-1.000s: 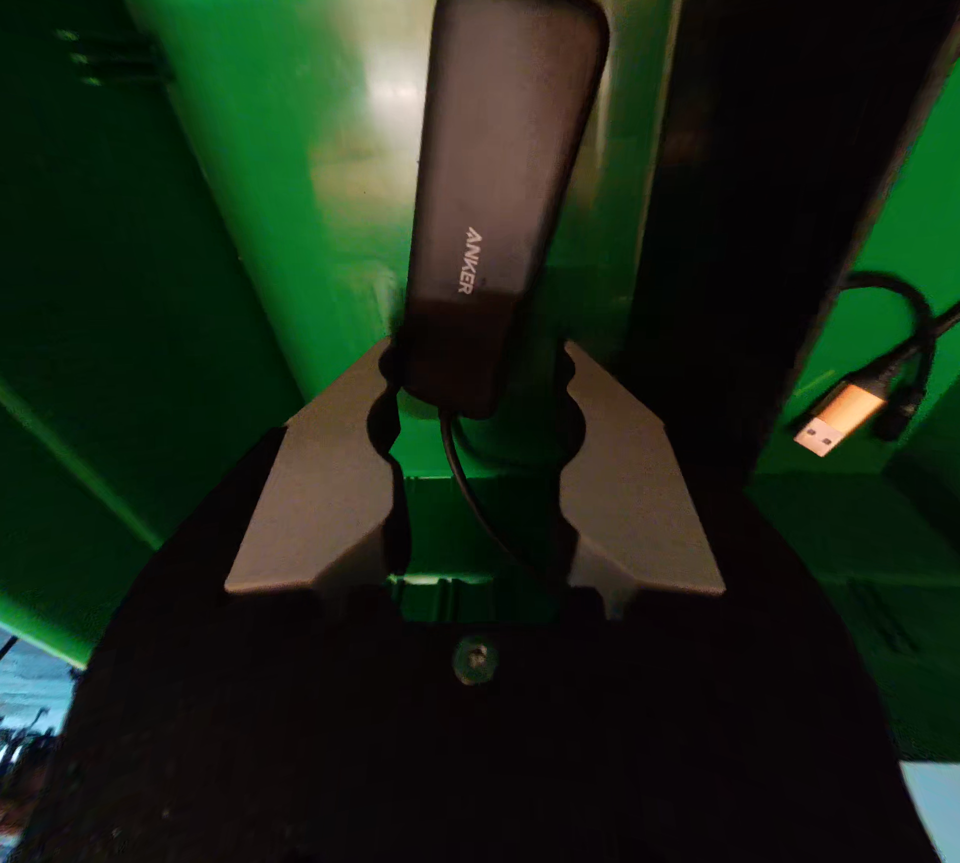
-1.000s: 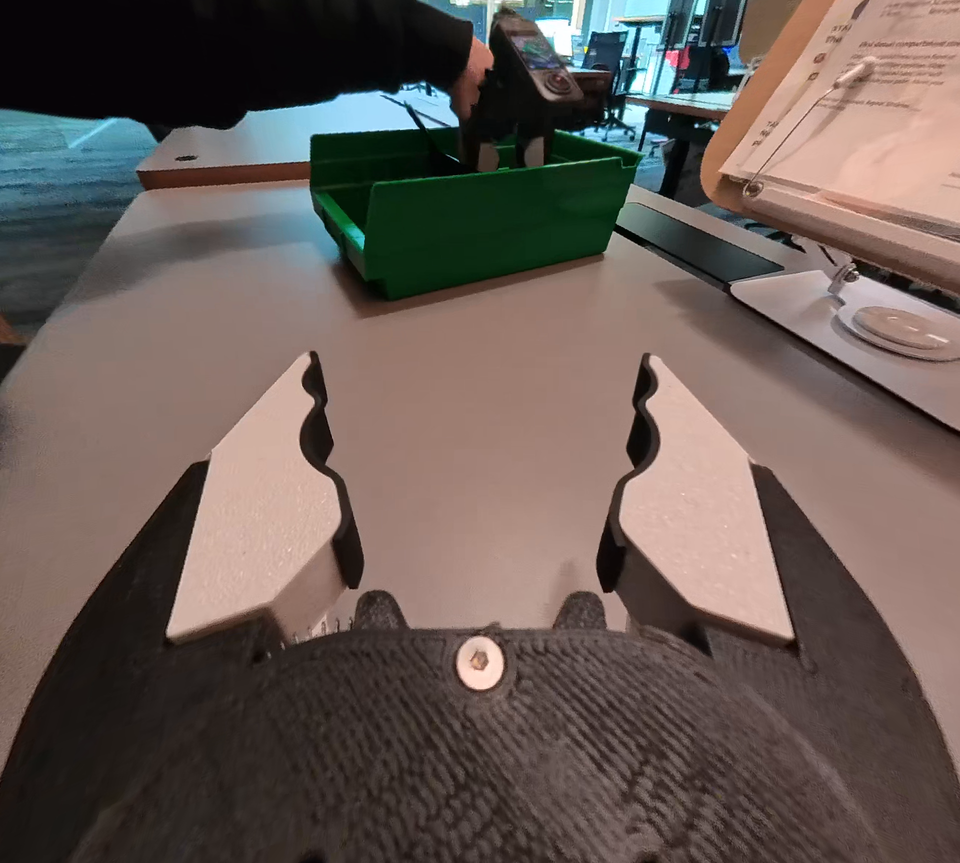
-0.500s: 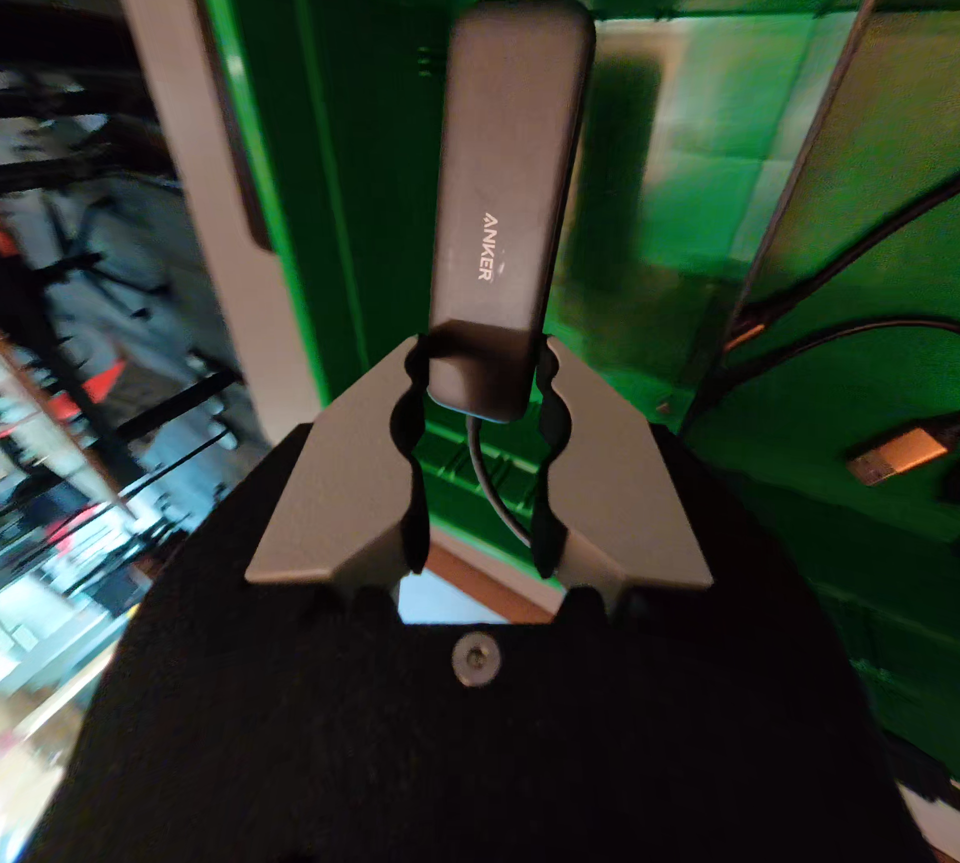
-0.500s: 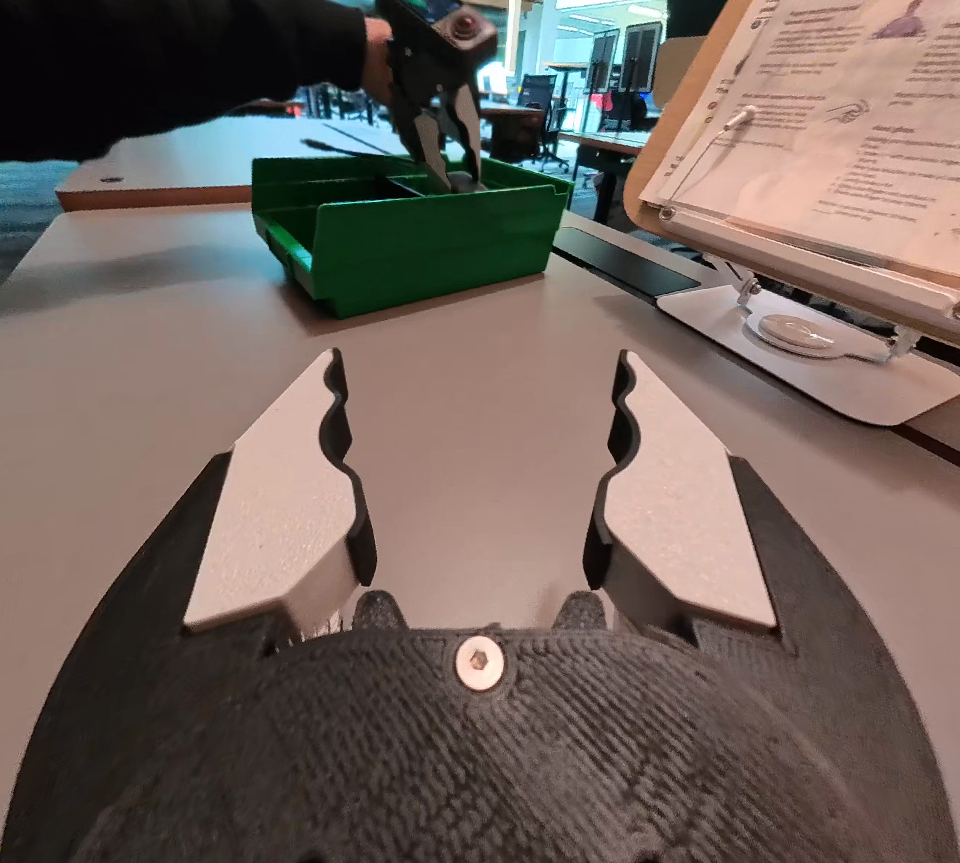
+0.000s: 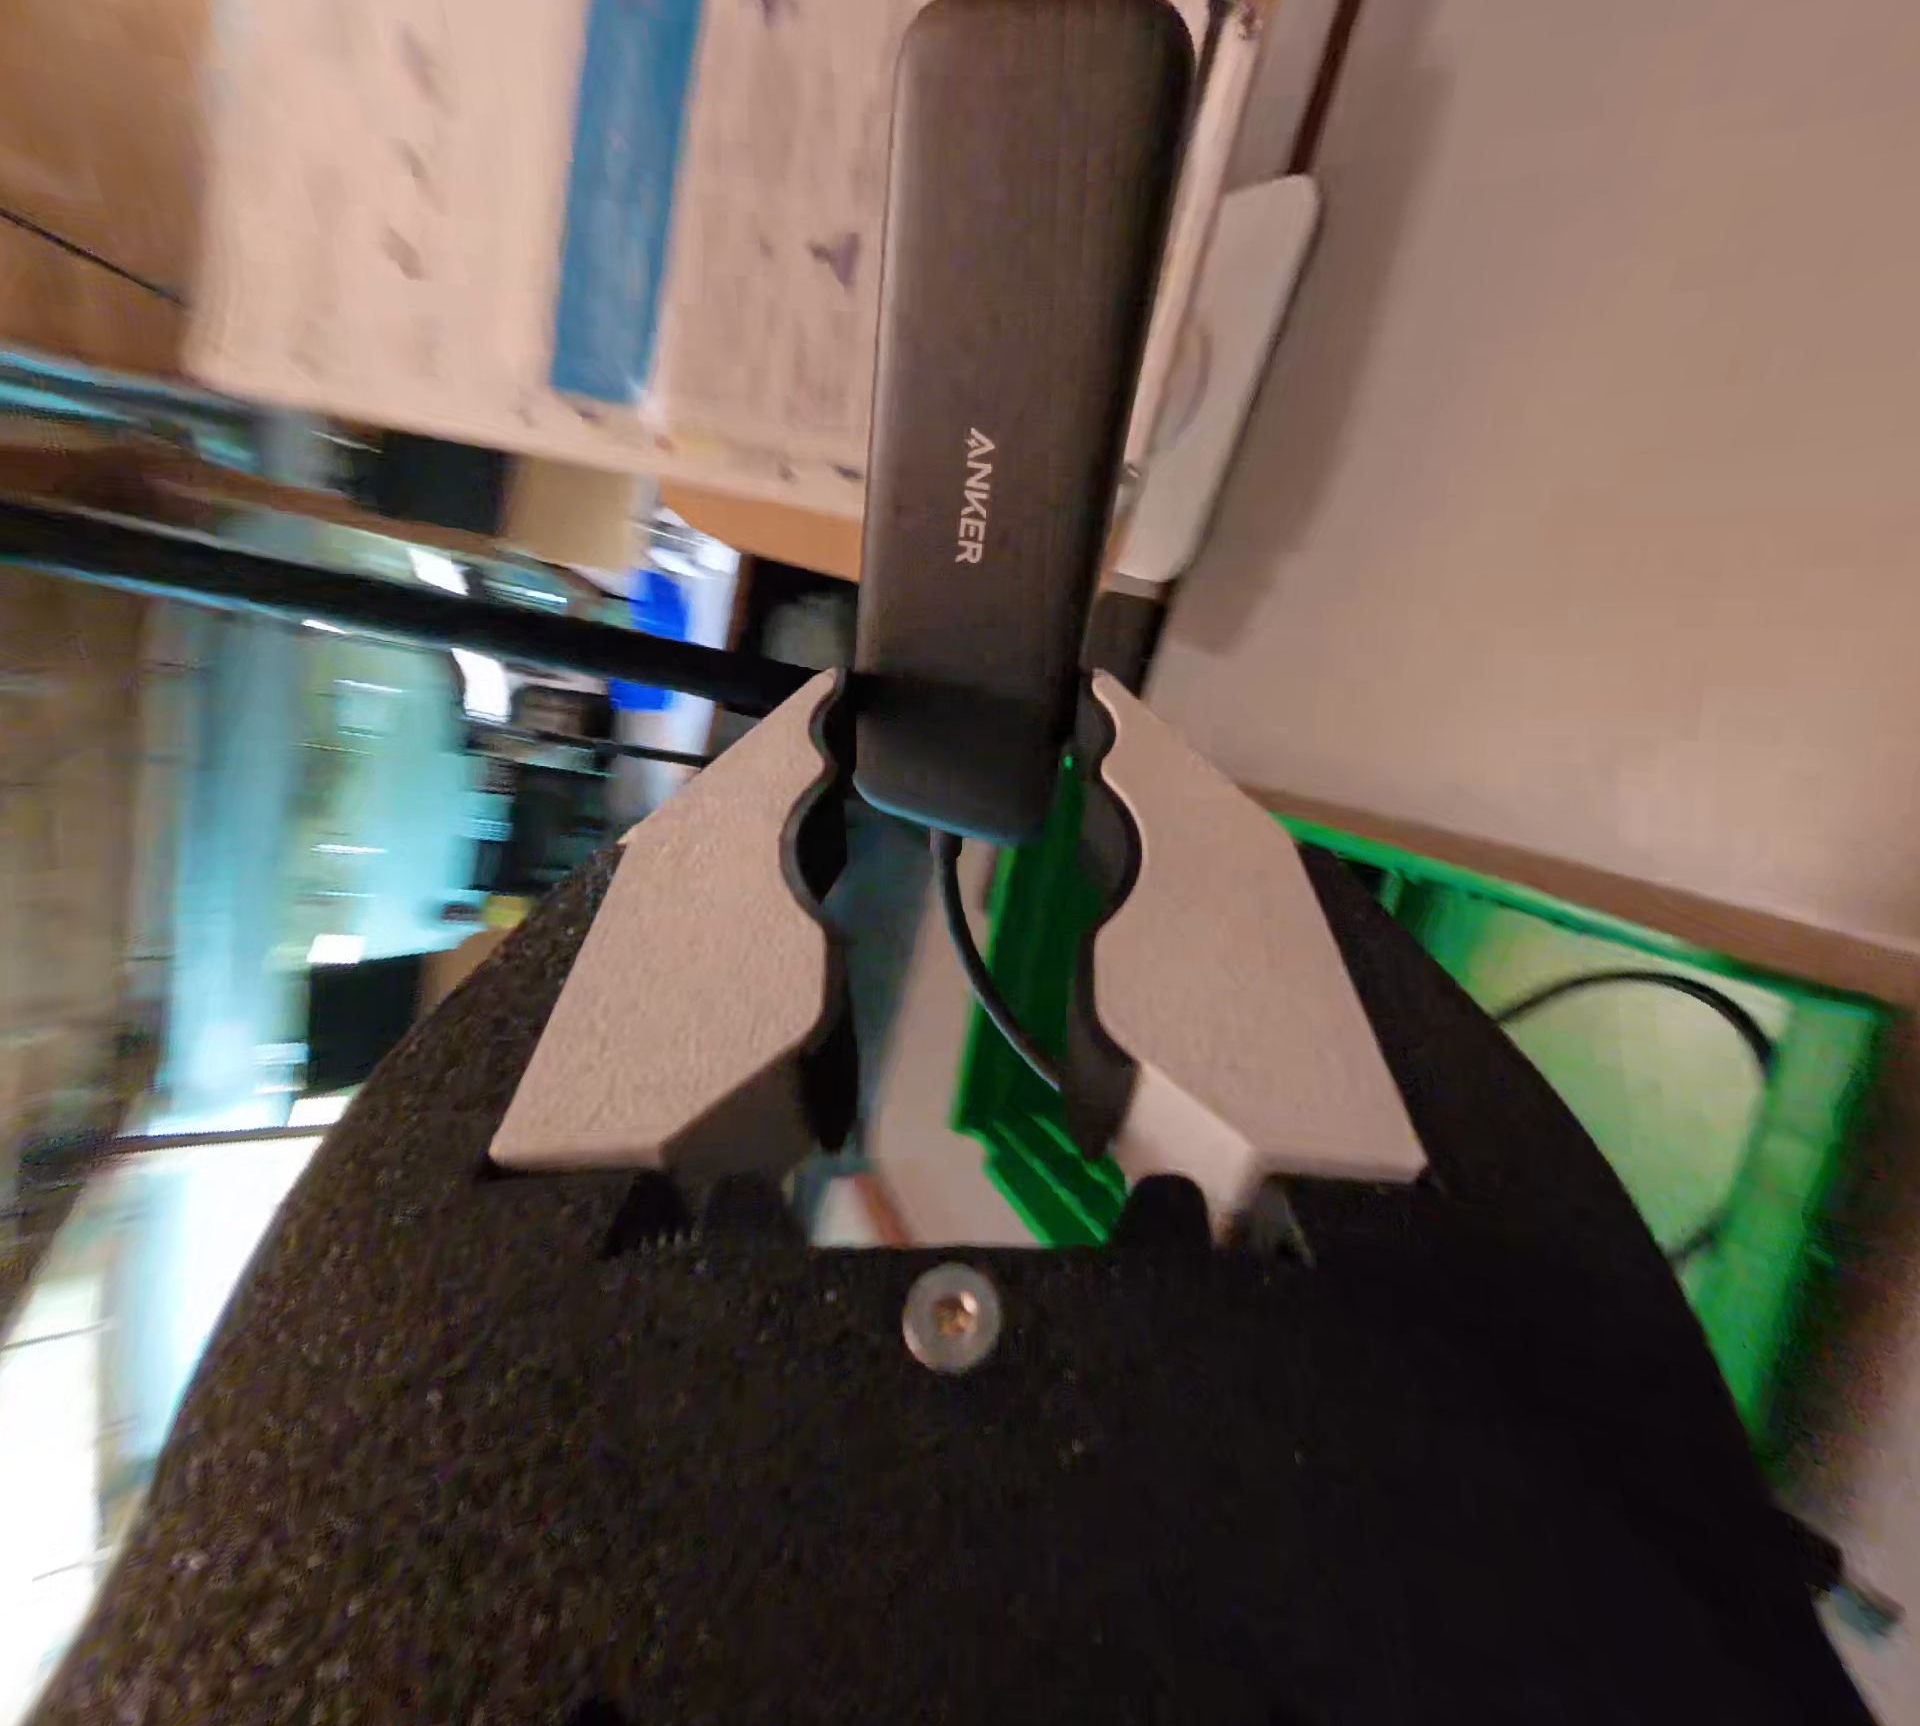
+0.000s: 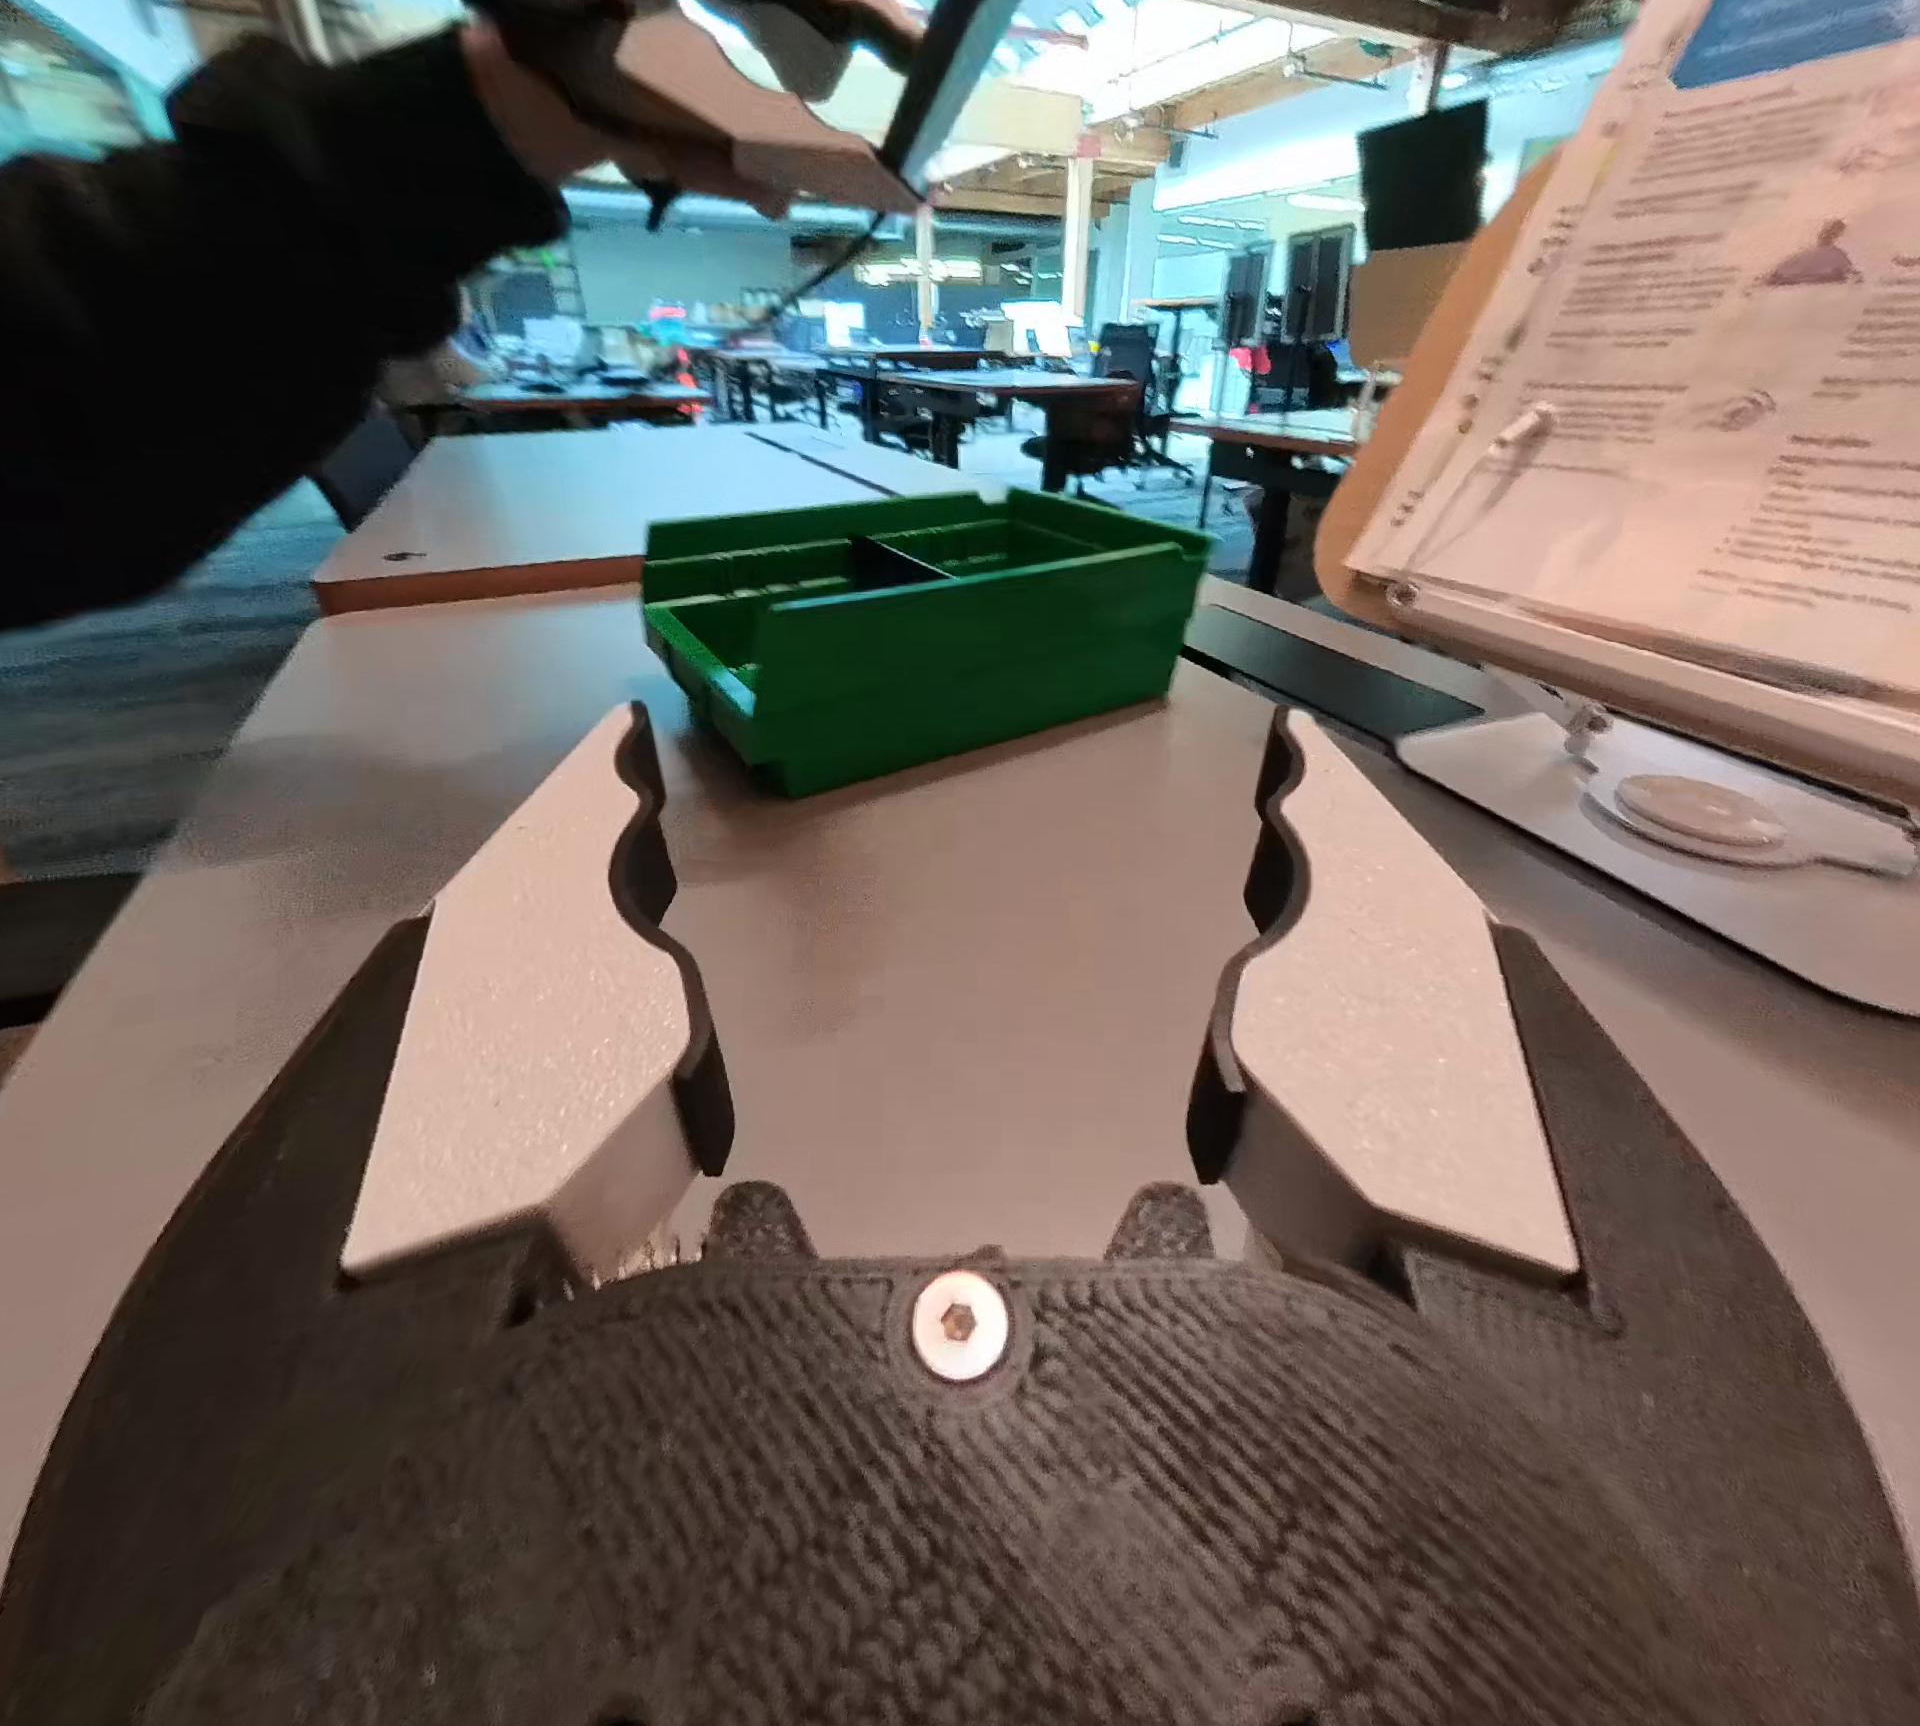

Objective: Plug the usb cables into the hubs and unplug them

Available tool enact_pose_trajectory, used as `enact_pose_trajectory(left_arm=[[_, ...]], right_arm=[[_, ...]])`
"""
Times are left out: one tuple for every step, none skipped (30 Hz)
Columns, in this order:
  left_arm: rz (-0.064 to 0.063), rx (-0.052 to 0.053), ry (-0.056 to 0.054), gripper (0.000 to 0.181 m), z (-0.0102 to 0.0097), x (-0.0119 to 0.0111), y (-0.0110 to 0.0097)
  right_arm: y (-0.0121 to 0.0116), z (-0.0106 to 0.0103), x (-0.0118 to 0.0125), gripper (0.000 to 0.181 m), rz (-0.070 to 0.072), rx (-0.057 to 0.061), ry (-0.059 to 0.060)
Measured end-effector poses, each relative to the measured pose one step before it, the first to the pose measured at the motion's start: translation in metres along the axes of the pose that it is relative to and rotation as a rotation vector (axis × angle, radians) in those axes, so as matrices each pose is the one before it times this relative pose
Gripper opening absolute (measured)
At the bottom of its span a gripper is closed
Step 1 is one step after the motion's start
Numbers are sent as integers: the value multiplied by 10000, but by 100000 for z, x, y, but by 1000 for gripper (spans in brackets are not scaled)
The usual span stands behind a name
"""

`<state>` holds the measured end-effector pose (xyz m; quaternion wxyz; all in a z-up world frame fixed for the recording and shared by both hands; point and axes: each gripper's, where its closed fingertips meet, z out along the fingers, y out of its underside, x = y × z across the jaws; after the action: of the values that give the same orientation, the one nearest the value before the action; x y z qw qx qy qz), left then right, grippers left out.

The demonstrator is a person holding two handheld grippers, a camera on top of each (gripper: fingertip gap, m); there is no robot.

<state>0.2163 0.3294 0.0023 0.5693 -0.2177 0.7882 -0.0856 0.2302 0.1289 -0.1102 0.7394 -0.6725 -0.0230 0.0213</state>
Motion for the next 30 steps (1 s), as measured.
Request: enact_pose_trajectory(left_arm=[[936,43,-982,40,-323,981,-1456],[969,87,-1173,40,-371,853,-1595],[942,125,-1082,40,-445,985,-1663],[779,198,-855,40,-509,1165,-1794],[551,322,-798,40,-586,1044,-1913],[374,451,-654,40,-615,994,-1931],[239,402,-385,40,-497,1105,-1684],[99,239,-248,40,-333,1025,-1297],[57,233,-289,40,-269,672,-1049],[-18,295,-351,40,-243,280,-927],[-151,183,-195,40,-127,213,-657],[-222,-26,52,40,57,402,-332],[-105,-96,109,40,181,477,-134],[5,-18,-48,40,191,272,-90],[16,30,-147,41,203,49,-22],[-137,41,115,41,260,314,19],[-541,136,285,41,206,346,-128],[-969,25,409,41,141,230,34],[-1510,-130,340,40,123,-108,254],[-1893,-117,441,41,90,-99,238],[-2226,5,696,45,42,169,-7],[-2683,35,1253,46,72,887,-226],[-3021,-21,1721,51,134,1453,-276],[-2930,97,1393,64,263,840,-355],[-2473,165,1230,71,233,469,-423],[-1941,160,1250,75,144,433,-471],[-1501,290,929,81,30,75,-671],[-971,136,885,79,-27,235,-405],[-561,-124,419,80,36,-274,12],[-192,-217,294,80,73,-267,284]], right_arm=[[-535,219,-723,111,49,219,-251],[-446,213,-569,107,147,247,-200],[-314,181,-479,105,261,216,-180],[-196,115,-477,103,294,183,-219],[-68,84,-462,100,253,95,-262],[-18,18,-346,96,186,54,-208],[-104,-52,-225,94,118,71,-124],[-169,-100,-195,90,5,79,-100],[-116,-110,-149,84,-130,43,-63],[88,-116,120,74,-246,-71,106],[373,-76,280,61,-280,-228,186],[339,-59,22,48,-320,-212,26],[46,-53,-262,35,-312,-42,-101],[-182,-85,-310,17,-331,77,-118],[64,-70,666,11,-306,-132,482],[240,-67,301,11,-323,-259,147],[33,-184,509,10,-318,-121,277],[-73,-299,506,9,-722,-7,404],[-35,-308,683,10,-938,-108,603],[-80,-328,930,10,-1008,-130,759],[-59,-302,998,10,-970,-148,779],[-70,-253,837,9,-938,-92,671],[-80,-169,440,9,-854,-51,434],[-106,-83,69,9,-641,-32,189],[-189,-7,-84,9,-399,38,122],[-297,28,-259,9,-262,128,6],[-303,46,-525,9,-206,167,-203],[-180,58,-530,10,-164,79,-208],[-180,30,-302,10,-125,69,-51],[-238,39,-331,10,-22,123,-144]])
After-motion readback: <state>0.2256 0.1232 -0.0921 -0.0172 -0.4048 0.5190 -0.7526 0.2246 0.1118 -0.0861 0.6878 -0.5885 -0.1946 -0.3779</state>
